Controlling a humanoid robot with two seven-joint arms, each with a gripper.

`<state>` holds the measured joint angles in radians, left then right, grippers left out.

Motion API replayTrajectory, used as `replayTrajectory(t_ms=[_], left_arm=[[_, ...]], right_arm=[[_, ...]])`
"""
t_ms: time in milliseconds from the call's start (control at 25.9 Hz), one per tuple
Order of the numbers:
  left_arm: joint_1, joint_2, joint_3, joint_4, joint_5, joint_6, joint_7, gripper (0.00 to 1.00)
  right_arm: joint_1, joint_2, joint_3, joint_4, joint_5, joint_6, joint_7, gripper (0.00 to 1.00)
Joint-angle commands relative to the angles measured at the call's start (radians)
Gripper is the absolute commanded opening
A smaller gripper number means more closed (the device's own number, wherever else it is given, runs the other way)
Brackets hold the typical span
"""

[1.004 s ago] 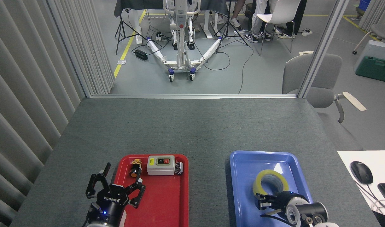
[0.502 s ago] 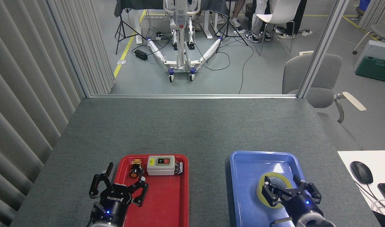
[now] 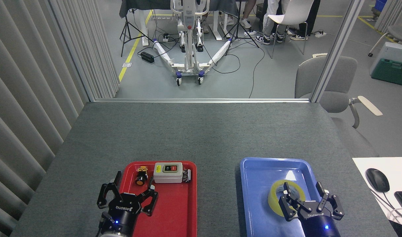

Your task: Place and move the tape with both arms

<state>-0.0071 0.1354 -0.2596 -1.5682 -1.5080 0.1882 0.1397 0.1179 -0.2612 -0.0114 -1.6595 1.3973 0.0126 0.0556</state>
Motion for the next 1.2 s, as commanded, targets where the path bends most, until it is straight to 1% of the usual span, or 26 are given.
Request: replayTrajectory(t_ms=[0, 425, 695, 773, 1159], left_arm=[[0.004, -0.005, 0.000, -0.007, -0.001, 0.000, 0.000, 1.00], [0.006, -0.005, 0.013, -0.007, 0.000, -0.001, -0.011, 1.00], [0.004, 0.006, 0.016, 0.000, 0.026, -0.003, -0.015, 1.00], [0.006, 0.006, 0.028, 0.000, 0.038, -0.003, -0.015, 1.00], [0.004, 0.010, 0.031, -0.004, 0.040, -0.006, -0.015, 1.00]], right_arm=[[0.008, 0.011, -0.010, 0.004, -0.003, 0.009, 0.007, 1.00], [0.009, 0.011, -0.005, 0.001, -0.003, 0.007, -0.003, 1.00], [0.014, 0.013, -0.005, 0.001, -0.003, 0.004, -0.010, 1.00], [0.014, 0.013, -0.005, 0.001, -0.003, 0.004, -0.030, 1.00], [0.016, 0.013, -0.001, 0.001, -0.003, 0.003, -0.039, 1.00]])
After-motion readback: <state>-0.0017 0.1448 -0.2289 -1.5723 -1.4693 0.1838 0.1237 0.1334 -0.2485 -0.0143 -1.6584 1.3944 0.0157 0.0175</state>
